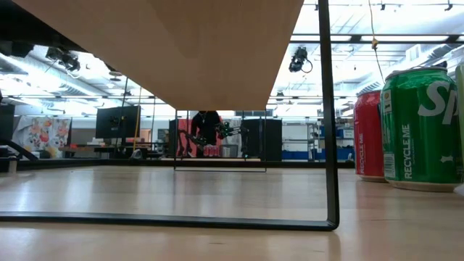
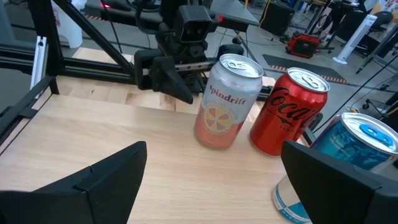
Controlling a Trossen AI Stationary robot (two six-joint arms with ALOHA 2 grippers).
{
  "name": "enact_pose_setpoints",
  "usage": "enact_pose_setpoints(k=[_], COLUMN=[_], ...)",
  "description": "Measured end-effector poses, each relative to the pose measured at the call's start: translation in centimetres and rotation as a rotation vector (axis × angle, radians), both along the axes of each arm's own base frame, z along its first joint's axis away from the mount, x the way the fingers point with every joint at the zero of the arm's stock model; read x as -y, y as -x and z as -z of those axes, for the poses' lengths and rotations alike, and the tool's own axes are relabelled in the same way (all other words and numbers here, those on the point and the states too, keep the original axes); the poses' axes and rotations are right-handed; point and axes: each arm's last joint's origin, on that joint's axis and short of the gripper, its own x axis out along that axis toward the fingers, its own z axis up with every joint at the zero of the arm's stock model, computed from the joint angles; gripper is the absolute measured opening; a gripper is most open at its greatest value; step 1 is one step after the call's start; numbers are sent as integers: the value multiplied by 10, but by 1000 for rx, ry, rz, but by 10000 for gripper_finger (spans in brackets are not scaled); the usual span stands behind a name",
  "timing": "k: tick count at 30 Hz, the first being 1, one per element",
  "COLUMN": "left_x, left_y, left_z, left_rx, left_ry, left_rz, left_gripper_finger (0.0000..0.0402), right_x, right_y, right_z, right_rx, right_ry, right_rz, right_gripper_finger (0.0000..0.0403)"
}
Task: Place canned beverage on shelf
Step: Put the top orange soda can on the shelf
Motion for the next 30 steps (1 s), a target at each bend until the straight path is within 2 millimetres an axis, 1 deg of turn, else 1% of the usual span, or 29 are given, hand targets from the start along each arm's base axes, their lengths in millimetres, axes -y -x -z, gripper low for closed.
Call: enact_pose_setpoints(k=[3,6,11,15,22,28,30], left_x=[2,6,12,15,15,15,15], left_y=[6,12,24,29,31,31,31], left_z=[-3,-5,-9,-13,-14,-13,-13], left_rx=[-11,-27,-40,-24,-24,-36,-35], left_ry=[-6,-12,-17,-8,-4,-8,-1], left_rz=[-16,-12,12,23,14,14,15], left_gripper_finger=[392,392,392,392,392,392,392], right_x=[0,1,6,11,15,17,18], right_y=[1,3,9,20,33,39,43], right_z=[1,7,24,36,52,62,68], right_rx=[-15,-68,-228,-368,-559,-636,-664], right_ry=[-1,-24,-136,-192,-208,-225,-208], right_rz=[3,20,82,178,267,300,307], right_gripper_finger=[382,382,382,382,382,382,382])
